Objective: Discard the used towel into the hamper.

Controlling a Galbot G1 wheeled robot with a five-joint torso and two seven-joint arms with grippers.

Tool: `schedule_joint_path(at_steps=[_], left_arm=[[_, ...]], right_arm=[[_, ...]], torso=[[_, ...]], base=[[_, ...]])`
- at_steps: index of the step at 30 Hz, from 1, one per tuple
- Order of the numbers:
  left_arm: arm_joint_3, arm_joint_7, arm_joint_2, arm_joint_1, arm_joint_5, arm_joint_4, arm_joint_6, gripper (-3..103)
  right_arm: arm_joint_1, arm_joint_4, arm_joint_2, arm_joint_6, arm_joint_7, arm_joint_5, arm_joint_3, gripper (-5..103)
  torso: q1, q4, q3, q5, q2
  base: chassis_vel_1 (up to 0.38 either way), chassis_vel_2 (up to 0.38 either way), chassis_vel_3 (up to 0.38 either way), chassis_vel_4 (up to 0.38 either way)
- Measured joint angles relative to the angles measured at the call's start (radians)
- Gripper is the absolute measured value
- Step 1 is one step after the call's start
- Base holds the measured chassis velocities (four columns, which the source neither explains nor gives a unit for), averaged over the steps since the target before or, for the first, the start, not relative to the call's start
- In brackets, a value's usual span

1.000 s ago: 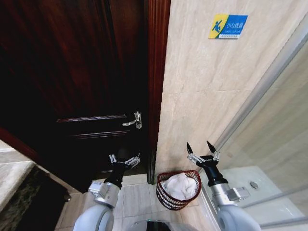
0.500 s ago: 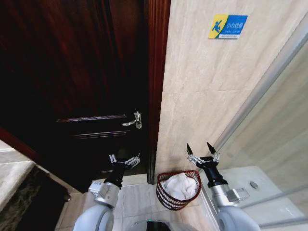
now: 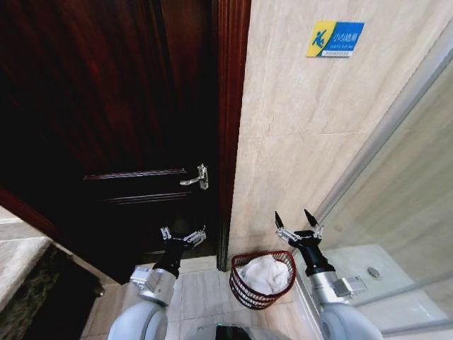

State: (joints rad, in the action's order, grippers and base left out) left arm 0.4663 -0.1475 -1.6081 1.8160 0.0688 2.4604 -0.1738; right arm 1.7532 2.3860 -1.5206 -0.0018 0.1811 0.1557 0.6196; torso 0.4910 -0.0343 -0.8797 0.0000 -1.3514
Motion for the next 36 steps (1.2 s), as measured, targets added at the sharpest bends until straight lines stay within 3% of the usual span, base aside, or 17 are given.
schedule_joint_path(at_steps=[16,36], left_arm=[[0.0,0.0,0.0,0.0,0.0,0.0,0.0,100],[0.0,0.0,0.0,0.0,0.0,0.0,0.0,100]], right_arm=[[0.0,-0.001,0.0,0.0,0.0,0.0,0.0,100],[0.0,-0.001,0.0,0.0,0.0,0.0,0.0,100]], torso=[[-0.043,0.0,0.05,0.0,0.093],[-0.044,0.0,0.053,0.0,0.096]], base=[[0.0,0.0,0.0,0.0],[0.011,0.009,0.014,0.012]])
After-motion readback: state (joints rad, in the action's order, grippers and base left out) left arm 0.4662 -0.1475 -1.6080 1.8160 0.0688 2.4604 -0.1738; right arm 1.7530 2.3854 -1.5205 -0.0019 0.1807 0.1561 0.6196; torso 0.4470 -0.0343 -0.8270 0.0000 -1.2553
